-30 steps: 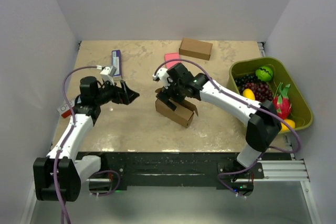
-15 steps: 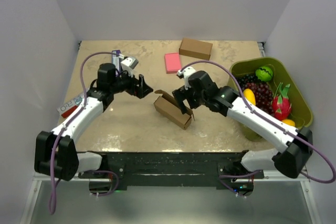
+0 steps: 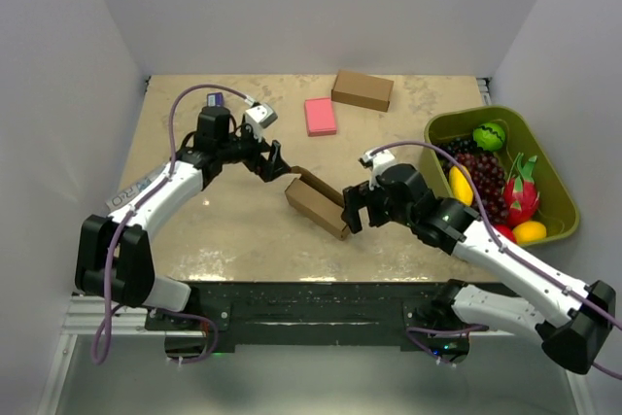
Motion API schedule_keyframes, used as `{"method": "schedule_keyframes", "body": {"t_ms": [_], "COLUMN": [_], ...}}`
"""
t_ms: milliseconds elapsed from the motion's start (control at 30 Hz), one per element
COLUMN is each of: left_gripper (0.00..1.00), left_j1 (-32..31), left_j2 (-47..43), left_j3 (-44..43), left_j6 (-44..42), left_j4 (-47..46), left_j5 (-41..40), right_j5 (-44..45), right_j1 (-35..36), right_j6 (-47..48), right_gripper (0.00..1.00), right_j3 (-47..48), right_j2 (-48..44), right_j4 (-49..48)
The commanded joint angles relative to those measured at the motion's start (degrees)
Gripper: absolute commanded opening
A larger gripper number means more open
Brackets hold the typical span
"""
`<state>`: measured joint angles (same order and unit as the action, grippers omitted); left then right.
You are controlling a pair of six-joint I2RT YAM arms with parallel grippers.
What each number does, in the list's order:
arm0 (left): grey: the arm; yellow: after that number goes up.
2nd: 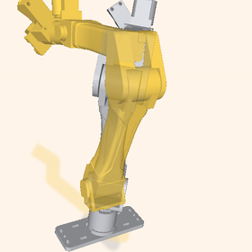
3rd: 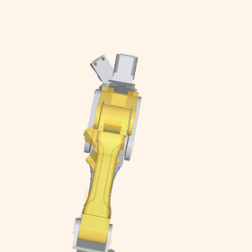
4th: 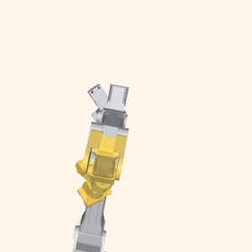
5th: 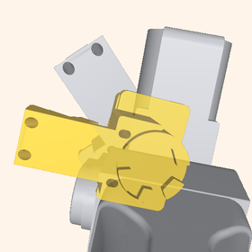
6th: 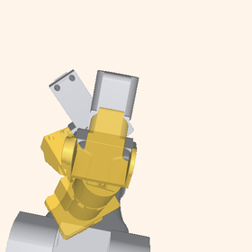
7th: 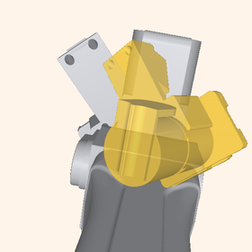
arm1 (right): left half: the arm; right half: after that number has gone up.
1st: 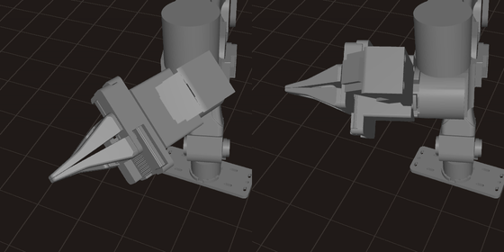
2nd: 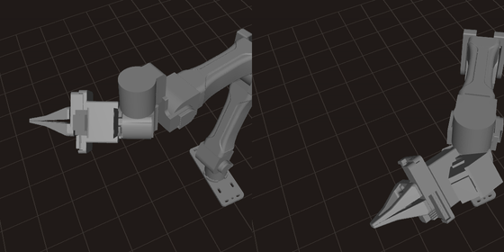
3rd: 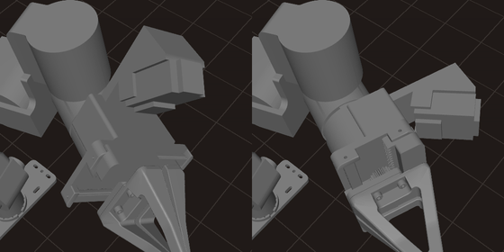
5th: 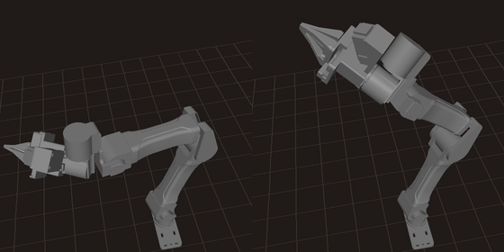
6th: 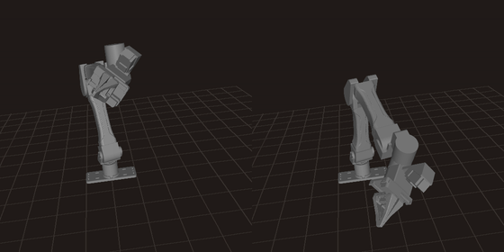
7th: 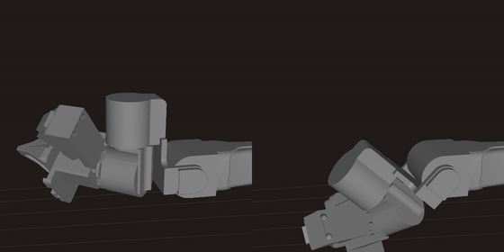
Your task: Fold the paper box
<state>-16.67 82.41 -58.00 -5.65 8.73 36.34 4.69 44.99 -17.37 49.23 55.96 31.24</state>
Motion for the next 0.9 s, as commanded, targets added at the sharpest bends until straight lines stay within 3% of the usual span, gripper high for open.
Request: {"method": "schedule_keyframes", "body": {"t_ms": [0,333,867], "left_gripper": [1.00,1.00,1.00], "left_j1": [0.3,0.9,2.4], "left_j2": [-2.4,-3.0,-2.4], "left_j3": [1.0,0.7,-0.4], "left_j6": [-1.2,0.7,3.5], "left_j4": [-1.4,-0.6,0.8], "left_j5": [4.8,1.7,-1.7], "right_j5": [-0.9,12.3,11.5], "right_j1": [0.7,10.5,11.1], "right_j6": [4.3,9.3,17.0], "right_gripper": [0.99,0.99,0.96], "right_j3": [1.9,7.1,11.4], "right_j2": [3.7,17.1,32.1], "right_j4": [-8.1,-11.5,-15.6]}}
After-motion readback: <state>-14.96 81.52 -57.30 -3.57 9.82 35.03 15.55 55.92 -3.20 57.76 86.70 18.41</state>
